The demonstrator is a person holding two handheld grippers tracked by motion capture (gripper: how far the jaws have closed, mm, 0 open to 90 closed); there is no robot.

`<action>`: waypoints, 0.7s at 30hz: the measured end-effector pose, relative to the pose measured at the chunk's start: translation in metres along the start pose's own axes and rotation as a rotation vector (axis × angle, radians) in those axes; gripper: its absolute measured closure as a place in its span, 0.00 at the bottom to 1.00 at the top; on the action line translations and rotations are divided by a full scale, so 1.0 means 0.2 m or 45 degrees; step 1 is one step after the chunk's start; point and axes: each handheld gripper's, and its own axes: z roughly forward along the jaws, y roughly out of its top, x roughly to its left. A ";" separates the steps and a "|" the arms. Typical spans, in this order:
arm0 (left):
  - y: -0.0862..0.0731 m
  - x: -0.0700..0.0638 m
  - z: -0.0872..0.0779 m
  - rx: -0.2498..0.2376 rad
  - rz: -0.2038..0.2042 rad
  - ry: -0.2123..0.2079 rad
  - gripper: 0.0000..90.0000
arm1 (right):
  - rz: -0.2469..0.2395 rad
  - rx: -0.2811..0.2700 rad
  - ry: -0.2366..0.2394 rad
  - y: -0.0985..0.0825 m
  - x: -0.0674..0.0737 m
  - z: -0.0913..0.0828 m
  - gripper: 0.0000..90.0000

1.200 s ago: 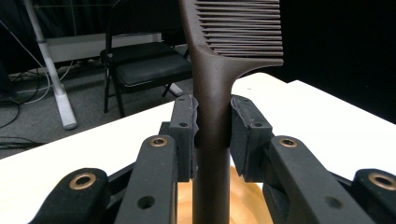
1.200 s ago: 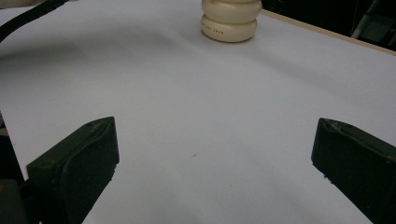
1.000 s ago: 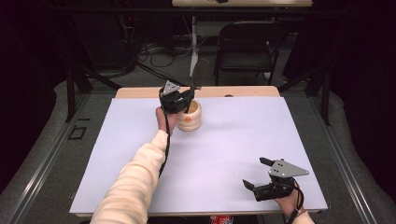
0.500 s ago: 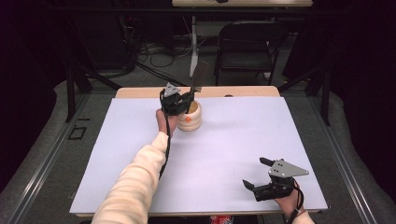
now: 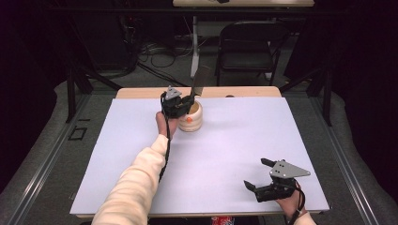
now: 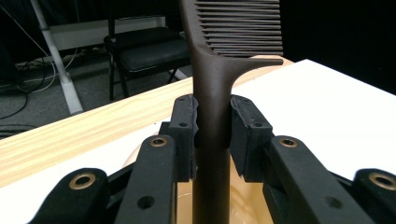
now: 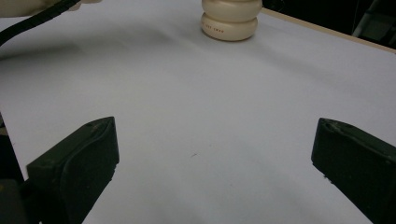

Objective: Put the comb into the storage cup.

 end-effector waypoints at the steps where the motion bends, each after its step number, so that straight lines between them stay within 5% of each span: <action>1: 0.00 0.00 0.00 0.001 0.002 0.000 0.80 | 0.002 0.001 -0.002 0.00 0.00 0.00 0.00; 21: 0.00 -0.01 0.00 0.057 0.046 0.007 0.80 | -0.001 -0.005 -0.008 0.00 0.00 0.00 0.00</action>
